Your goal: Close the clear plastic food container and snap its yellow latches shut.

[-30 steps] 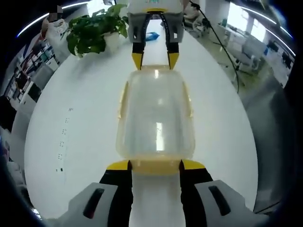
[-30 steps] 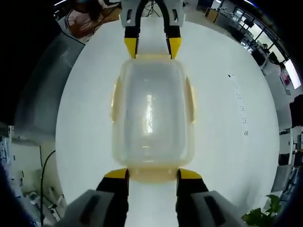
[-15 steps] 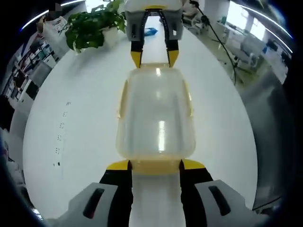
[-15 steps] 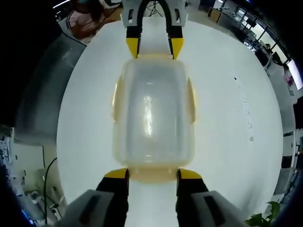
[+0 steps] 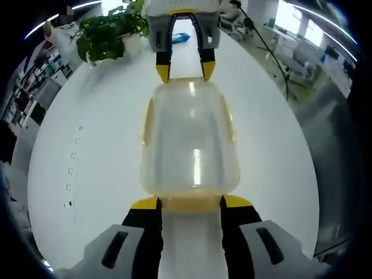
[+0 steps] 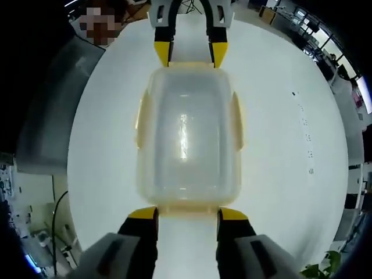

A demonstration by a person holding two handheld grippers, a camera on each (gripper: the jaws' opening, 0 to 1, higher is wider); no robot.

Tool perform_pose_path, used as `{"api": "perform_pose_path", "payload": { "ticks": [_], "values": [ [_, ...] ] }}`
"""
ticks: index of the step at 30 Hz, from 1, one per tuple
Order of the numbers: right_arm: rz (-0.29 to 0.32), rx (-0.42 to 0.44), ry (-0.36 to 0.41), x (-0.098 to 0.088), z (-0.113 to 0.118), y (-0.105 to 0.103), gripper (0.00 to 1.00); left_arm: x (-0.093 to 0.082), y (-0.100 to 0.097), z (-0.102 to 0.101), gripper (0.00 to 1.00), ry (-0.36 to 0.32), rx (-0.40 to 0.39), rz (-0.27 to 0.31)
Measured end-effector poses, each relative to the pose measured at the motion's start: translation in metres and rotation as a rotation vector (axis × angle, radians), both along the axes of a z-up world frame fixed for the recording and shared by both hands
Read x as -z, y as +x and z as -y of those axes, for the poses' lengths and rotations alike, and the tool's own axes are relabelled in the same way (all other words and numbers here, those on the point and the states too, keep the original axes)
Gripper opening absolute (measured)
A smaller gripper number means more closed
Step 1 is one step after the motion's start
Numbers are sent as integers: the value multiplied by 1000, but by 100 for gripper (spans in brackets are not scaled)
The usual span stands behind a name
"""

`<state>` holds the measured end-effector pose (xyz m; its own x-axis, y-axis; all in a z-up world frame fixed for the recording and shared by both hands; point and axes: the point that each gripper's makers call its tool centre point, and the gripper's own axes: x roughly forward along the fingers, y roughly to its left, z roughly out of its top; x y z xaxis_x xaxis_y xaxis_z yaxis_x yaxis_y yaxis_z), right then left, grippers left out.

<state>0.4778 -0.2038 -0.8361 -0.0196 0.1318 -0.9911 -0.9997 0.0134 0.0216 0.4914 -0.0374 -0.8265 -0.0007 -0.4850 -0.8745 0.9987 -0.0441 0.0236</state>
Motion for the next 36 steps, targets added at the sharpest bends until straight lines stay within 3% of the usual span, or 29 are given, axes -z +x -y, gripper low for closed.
{"api": "perform_pose_path", "payload": {
  "ticks": [9, 11, 13, 14, 15, 19, 26, 30, 36],
  "values": [
    [30, 24, 61, -1, -2, 0, 38, 2, -2, -2, 37, -67, -36, -1],
    [24, 48, 93, 1, -6, -1, 42, 2, -2, -2, 38, -75, -40, -7],
    [10, 55, 113, 6, -8, -4, 56, 3, -3, -1, 39, -83, -33, -8],
    [-11, 68, 149, 7, -15, -8, 57, 3, -3, -1, 41, -90, -36, -9],
    [2, 67, 121, 7, -10, -6, 57, 6, -4, -1, 43, -87, -35, -8],
    [17, 71, 138, 1, -8, -3, 57, 8, -3, -6, 49, -93, -50, -2],
    [49, 106, 221, -27, -10, 0, 53, -10, -3, -10, 47, -152, -79, -2],
    [74, 112, 282, -42, -21, 1, 40, -30, -3, -5, 43, -217, -80, 16],
    [83, 121, 351, -48, -44, 4, 31, -32, -3, 11, 38, -260, -90, 14]
  ]
}}
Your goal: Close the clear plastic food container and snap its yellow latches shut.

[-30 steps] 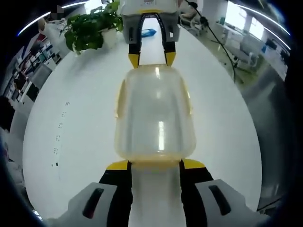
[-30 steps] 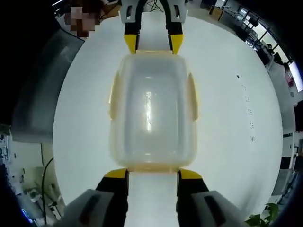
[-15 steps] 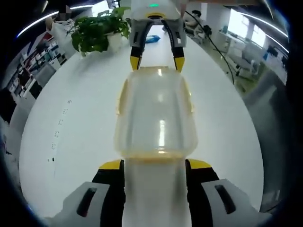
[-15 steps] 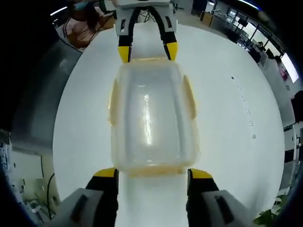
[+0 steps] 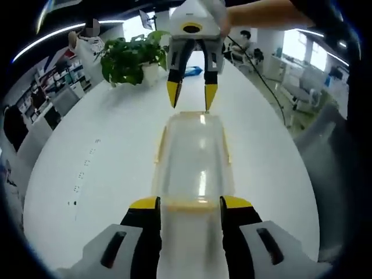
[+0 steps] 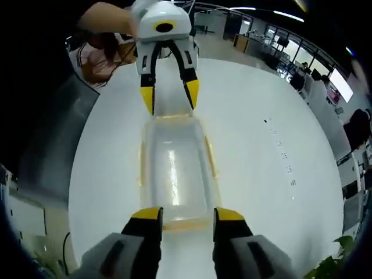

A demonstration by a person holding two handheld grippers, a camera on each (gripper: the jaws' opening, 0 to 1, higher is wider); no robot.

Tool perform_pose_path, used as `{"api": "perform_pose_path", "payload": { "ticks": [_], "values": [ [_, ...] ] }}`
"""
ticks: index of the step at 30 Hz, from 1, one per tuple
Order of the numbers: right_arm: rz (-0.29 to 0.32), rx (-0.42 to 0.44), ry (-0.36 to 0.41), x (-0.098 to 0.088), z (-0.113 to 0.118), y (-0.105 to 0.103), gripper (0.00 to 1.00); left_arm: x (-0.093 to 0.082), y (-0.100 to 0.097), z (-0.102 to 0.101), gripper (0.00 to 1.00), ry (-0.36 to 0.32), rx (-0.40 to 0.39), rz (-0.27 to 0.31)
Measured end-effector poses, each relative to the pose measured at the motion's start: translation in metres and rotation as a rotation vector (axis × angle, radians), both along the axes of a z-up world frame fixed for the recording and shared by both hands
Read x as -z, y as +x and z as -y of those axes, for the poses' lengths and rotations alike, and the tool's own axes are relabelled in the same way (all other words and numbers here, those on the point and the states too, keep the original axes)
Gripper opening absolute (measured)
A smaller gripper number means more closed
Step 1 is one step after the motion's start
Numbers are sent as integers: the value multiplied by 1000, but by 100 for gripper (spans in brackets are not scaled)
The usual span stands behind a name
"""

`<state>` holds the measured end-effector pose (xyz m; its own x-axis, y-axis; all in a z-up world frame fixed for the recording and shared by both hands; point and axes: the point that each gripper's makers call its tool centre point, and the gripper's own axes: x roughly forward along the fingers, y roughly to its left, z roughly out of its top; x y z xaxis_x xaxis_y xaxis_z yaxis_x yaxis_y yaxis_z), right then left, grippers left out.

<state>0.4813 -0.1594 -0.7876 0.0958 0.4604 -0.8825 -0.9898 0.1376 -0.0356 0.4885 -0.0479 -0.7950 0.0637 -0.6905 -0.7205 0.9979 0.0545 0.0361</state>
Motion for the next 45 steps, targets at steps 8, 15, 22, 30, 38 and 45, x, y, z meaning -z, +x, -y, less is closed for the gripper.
{"api": "perform_pose_path", "payload": {
  "ticks": [8, 15, 22, 30, 38, 45],
  "values": [
    [15, -27, 22, 5, -27, 16, 30, 0, 0, 31, 39, -39, 9, 2],
    [17, -47, 13, 14, -35, 26, 33, 4, -1, 50, 39, -70, -10, -34],
    [-2, -79, 9, 20, -40, 28, 38, 8, -7, 68, 41, -73, 9, -49],
    [-31, -110, -7, 23, -45, 32, 42, -1, -9, 80, 45, -119, -27, -40],
    [-55, -127, -6, 24, -48, 33, 43, -2, -26, 88, 48, -127, -24, -44],
    [-48, -124, -12, 23, -49, 42, 41, -3, -32, 89, 50, -137, -35, -47]
  ]
}}
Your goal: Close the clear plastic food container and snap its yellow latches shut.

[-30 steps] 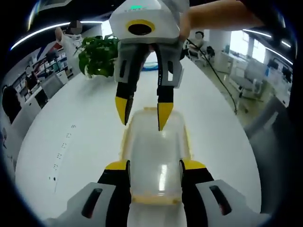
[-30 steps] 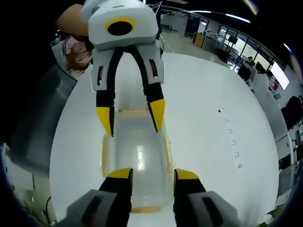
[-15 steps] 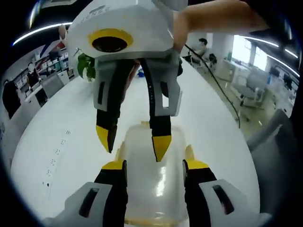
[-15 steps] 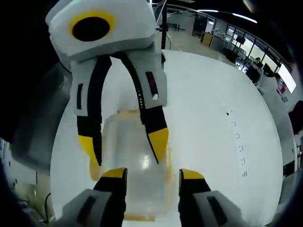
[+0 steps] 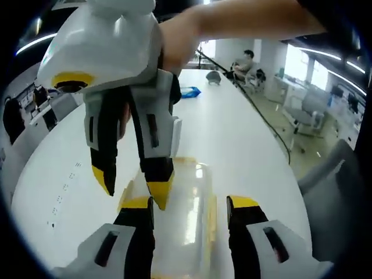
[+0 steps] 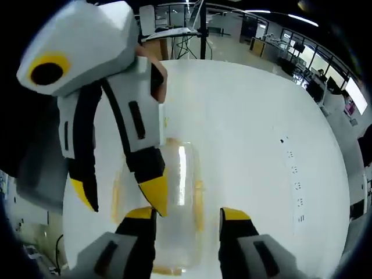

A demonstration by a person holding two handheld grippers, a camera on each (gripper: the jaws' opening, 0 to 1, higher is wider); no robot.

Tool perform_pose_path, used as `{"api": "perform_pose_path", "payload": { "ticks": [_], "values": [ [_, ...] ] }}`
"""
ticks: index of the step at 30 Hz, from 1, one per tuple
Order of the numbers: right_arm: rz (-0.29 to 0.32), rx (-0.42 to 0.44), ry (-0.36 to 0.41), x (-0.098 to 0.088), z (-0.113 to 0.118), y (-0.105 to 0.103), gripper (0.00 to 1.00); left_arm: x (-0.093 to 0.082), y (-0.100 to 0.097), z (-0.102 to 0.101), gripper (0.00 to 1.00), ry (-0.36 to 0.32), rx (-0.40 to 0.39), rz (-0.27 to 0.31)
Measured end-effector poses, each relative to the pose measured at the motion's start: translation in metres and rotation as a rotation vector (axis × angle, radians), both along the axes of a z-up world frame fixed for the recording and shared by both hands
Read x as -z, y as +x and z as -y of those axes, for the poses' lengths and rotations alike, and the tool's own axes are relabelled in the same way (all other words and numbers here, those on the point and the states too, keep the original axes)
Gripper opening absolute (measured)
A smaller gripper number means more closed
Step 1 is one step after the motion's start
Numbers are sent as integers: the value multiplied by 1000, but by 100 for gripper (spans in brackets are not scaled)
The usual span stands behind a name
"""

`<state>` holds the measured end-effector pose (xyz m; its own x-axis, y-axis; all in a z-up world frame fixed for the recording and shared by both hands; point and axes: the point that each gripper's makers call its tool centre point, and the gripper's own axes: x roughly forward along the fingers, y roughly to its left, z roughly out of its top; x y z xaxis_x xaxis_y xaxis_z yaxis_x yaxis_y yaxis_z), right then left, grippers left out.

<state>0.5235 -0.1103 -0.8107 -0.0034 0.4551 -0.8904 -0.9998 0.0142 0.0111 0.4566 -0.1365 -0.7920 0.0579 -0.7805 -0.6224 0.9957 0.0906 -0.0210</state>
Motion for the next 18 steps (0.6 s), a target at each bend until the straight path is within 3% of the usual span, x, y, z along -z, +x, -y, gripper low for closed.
{"api": "perform_pose_path", "payload": {
  "ticks": [7, 9, 12, 18],
  "values": [
    [21, 1, 8, -9, -6, 8, 42, -7, 5, -10, 52, -20, -45, 20],
    [42, -9, 2, -11, -5, 11, 40, -9, 9, -15, 49, -19, -71, 36],
    [81, -19, -45, -6, 3, 21, 39, -8, 9, -17, 48, -38, -92, 2],
    [178, 37, -54, -11, 8, 49, 35, 8, 0, -18, 47, 38, -25, 44]
  ]
}}
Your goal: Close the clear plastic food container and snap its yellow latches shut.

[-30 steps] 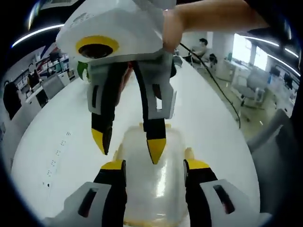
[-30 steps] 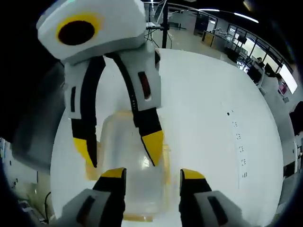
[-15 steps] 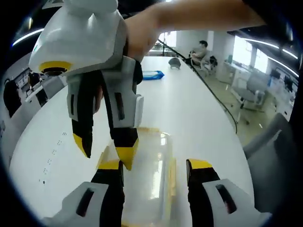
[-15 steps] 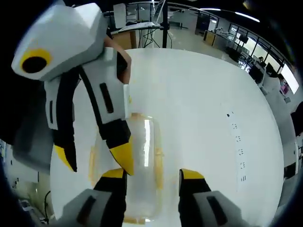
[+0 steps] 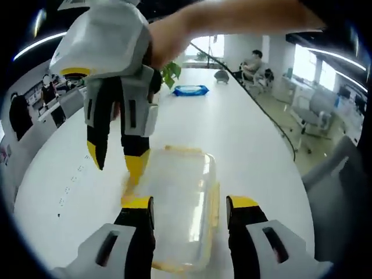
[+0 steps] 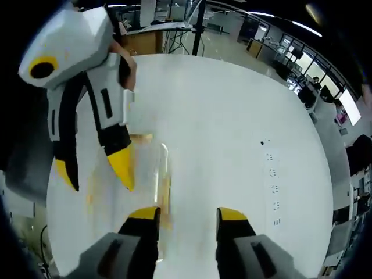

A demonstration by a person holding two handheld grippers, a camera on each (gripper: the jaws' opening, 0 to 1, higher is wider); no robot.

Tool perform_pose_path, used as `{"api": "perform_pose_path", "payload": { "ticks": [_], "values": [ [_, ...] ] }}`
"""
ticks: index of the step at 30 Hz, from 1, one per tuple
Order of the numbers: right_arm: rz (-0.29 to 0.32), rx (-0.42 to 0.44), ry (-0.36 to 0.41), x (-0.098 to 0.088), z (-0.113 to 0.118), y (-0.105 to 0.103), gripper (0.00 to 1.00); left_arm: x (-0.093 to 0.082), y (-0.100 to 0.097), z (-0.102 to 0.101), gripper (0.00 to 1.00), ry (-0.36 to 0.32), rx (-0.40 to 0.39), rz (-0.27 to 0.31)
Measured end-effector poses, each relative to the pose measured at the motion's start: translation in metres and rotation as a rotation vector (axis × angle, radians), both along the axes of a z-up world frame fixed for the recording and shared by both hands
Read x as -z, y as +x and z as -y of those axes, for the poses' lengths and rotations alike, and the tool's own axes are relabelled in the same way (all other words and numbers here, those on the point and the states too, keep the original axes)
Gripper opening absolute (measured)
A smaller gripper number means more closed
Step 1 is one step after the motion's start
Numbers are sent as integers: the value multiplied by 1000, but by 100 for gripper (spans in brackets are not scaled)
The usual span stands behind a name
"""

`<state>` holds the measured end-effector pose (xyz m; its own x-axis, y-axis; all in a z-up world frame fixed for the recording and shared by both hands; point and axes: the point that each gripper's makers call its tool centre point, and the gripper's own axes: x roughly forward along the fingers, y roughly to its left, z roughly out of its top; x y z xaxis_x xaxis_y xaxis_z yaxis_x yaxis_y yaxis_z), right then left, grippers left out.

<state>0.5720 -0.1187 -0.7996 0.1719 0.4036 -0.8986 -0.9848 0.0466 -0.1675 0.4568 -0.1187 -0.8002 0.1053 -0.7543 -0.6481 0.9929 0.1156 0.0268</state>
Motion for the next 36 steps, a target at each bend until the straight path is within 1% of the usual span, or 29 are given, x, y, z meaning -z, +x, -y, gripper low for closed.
{"api": "perform_pose_path", "payload": {
  "ticks": [1, 2, 3, 4, 5, 6, 7, 8, 10, 11, 12, 13, 15, 16, 17, 18, 19, 20, 21, 22, 30, 36],
  "values": [
    [6, -20, 1, -2, -1, 0, 34, 1, -2, 1, 47, 6, 7, 3],
    [-2, -22, 3, -3, 0, -1, 32, 2, -2, 1, 47, 7, 8, 4],
    [-31, -43, 22, -5, -3, -6, 28, 3, -2, 2, 47, 13, 11, 16],
    [-54, -61, 48, -8, -7, -12, 26, 4, -2, 2, 47, 17, 12, 20],
    [-75, -65, 56, -10, -9, -15, 25, 5, -2, 3, 47, 23, 15, 33],
    [-130, -73, 76, -11, -11, -25, 25, 6, -2, 3, 46, 28, 20, 43],
    [-150, -72, 83, -11, -13, -29, 24, 7, -2, 4, 46, 33, 24, 49],
    [-201, -90, 99, -11, -16, -39, 23, 8, -1, 4, 46, 44, 35, 72],
    [-240, -98, 91, -8, -17, -48, 25, 10, -1, 4, 45, 60, 40, 87],
    [-238, -111, 73, -3, -17, -49, 27, 10, -1, 5, 45, 59, 50, 111],
    [-256, -124, 51, 2, -16, -53, 29, 10, -1, 5, 45, 63, 48, 112],
    [-259, -120, 37, 6, -15, -54, 30, 11, -1, 5, 45, 67, 51, 120],
    [-273, -123, 16, 13, -15, -55, 29, 12, 1, 4, 43, 83, 61, 161],
    [-285, -121, 11, 15, -15, -55, 29, 12, 1, 5, 43, 79, 65, 166],
    [-315, -121, 16, 15, -13, -54, 28, 13, 1, 4, 43, 87, 60, 178],
    [-306, -120, 15, 15, -14, -51, 28, 14, 0, 4, 44, 89, 65, 182],
    [-319, -119, 12, 15, -14, -52, 28, 15, 0, 4, 44, 93, 71, 198],
    [-352, -117, 8, 15, -13, -57, 24, 15, 0, 3, 44, 97, 82, 213],
    [-369, -74, -4, 16, -9, -55, 24, 16, 0, 3, 44, 106, 101, 231],
    [-366, -107, 3, 16, -11, -54, 24, 16, 0, 2, 44, 107, 102, 244],
    [-430, -113, -57, 19, -13, -58, 24, 20, 0, 3, 43, 151, 111, 314],
    [-456, -123, -84, 20, -13, -61, 24, 21, 2, 3, 41, 168, 86, 338]
  ]
}}
